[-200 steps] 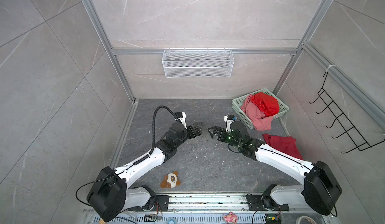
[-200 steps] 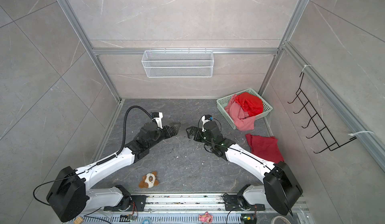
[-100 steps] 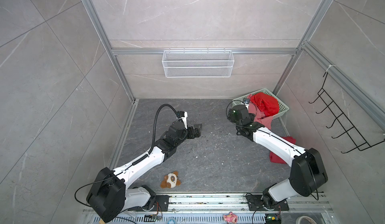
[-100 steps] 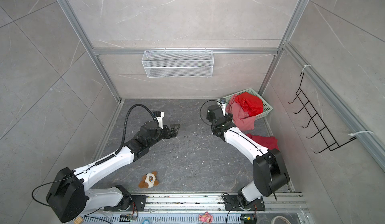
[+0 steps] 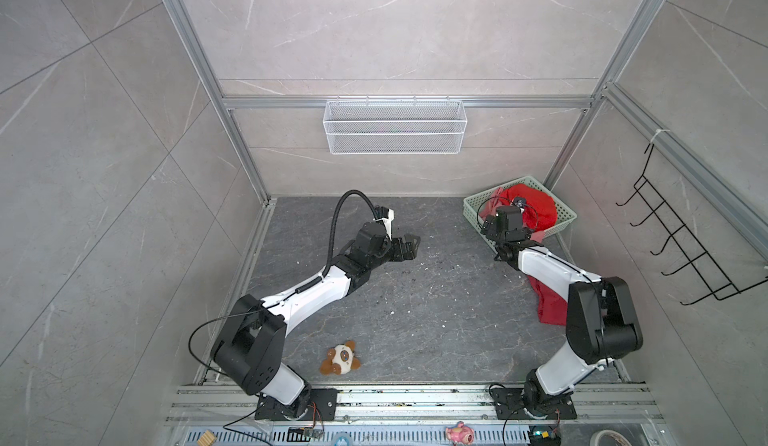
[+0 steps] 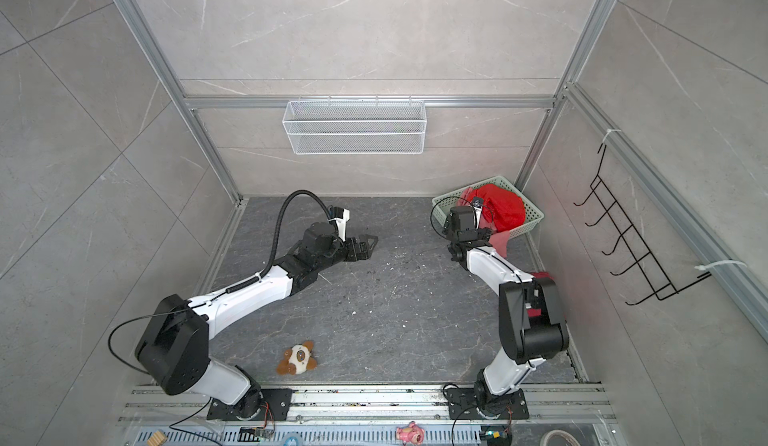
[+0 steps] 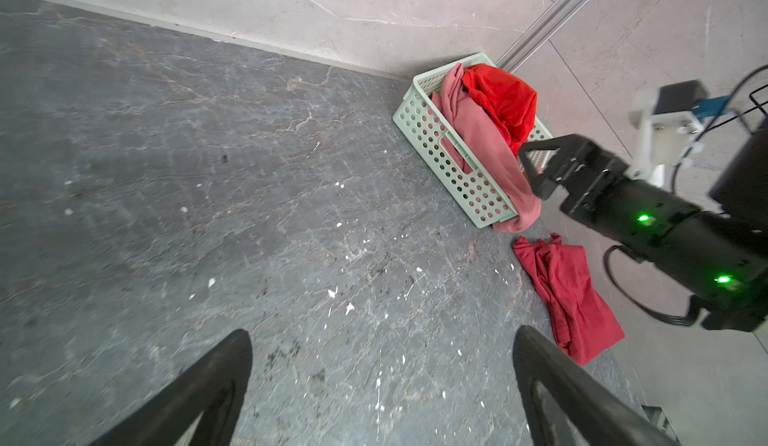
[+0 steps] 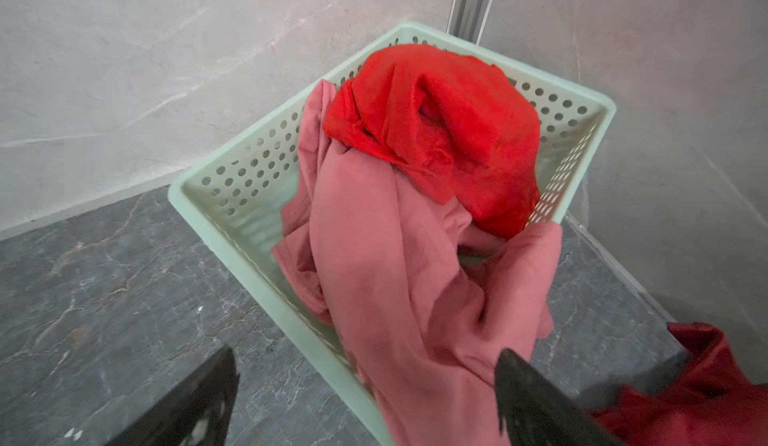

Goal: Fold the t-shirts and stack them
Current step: 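Reach the right gripper into the basket toward the pink t-shirt while the left advances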

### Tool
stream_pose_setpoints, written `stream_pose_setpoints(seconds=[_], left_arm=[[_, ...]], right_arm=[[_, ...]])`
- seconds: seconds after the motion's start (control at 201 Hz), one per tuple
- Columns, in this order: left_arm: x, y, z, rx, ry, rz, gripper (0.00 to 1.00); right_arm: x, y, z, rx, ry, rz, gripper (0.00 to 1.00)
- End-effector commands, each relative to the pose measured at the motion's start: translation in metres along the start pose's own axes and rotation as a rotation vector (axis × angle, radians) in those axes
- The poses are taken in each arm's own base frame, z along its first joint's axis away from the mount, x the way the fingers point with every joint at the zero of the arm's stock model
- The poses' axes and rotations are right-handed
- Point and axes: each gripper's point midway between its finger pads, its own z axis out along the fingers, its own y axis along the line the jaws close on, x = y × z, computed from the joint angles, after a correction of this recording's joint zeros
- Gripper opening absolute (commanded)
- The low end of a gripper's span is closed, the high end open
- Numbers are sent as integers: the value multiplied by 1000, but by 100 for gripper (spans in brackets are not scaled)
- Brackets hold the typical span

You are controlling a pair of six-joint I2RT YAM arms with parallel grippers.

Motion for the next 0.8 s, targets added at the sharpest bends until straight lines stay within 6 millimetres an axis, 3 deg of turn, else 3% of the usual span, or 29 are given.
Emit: stream_pose_setpoints(seconds=[0.0, 0.05, 0.219, 0.269, 0.333, 0.513, 0.791], left_arm=[[-18, -17, 6, 57, -20, -9, 100], [-19, -17, 10, 59, -17, -14, 100], [-20, -19, 15, 66, -5, -35, 100], [-20, -18, 15, 59, -6, -34, 100], [-20, -15, 14, 41, -9, -31, 100], [-24, -16, 13, 37, -22, -21, 100], [-16, -21, 19, 88, 0, -46, 100]], right_arm=[[-5, -6, 21, 0, 7, 29, 92], [-3, -1, 32, -30, 31, 34, 85], [6, -4, 50, -3, 56, 55, 78], [10, -5, 54, 3, 76, 55, 65], [15, -4, 56, 6, 101, 58, 40], [12, -16, 40, 31, 84, 108, 0], [-25, -32, -29, -40, -73, 178, 0]])
